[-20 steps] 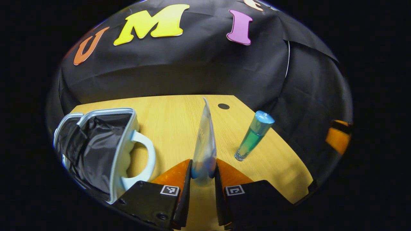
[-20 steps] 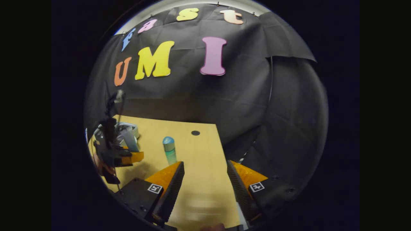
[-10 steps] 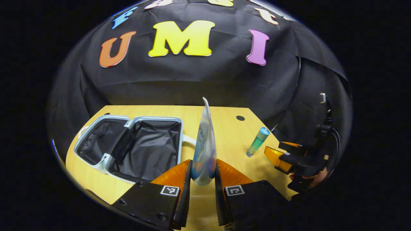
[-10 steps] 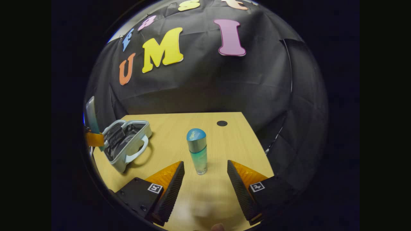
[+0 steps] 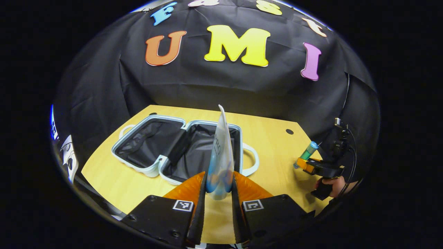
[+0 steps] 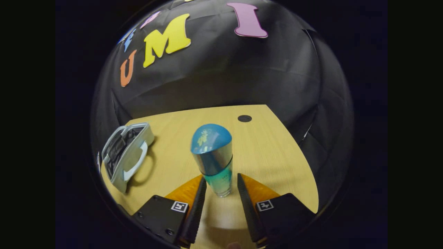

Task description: First open the suitcase, pack the skin care products into it, and then close the suitcase.

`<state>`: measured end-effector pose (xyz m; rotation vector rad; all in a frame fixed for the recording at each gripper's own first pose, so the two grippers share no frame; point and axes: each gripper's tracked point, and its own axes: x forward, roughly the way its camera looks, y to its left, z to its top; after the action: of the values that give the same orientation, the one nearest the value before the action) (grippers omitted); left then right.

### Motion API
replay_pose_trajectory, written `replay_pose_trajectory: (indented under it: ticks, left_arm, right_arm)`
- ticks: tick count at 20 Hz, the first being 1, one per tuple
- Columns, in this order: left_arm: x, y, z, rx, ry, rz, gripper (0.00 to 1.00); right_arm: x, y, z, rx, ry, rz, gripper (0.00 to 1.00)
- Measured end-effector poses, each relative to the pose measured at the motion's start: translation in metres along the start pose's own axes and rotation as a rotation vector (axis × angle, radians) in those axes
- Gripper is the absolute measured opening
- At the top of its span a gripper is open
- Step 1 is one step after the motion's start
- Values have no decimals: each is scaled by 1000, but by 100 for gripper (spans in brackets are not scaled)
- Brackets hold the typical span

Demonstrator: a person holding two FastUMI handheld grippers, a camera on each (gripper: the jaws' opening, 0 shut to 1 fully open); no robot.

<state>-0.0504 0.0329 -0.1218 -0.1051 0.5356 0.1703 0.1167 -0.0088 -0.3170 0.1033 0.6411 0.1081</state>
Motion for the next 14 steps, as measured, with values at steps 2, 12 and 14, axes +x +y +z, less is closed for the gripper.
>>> replay_pose_trajectory:
  ticks: [2,12,14]
  left_arm:
    - [-2,16,3,-19,0,20,38]
    - [29,53,22,14,83,-124,38]
    - [40,50,25,-2,131,-202,38]
  right_arm:
    - [5,1,3,-1,-2,-4,54]
    - [-26,13,11,-37,34,8,35]
    - [-54,20,23,-25,16,35,35]
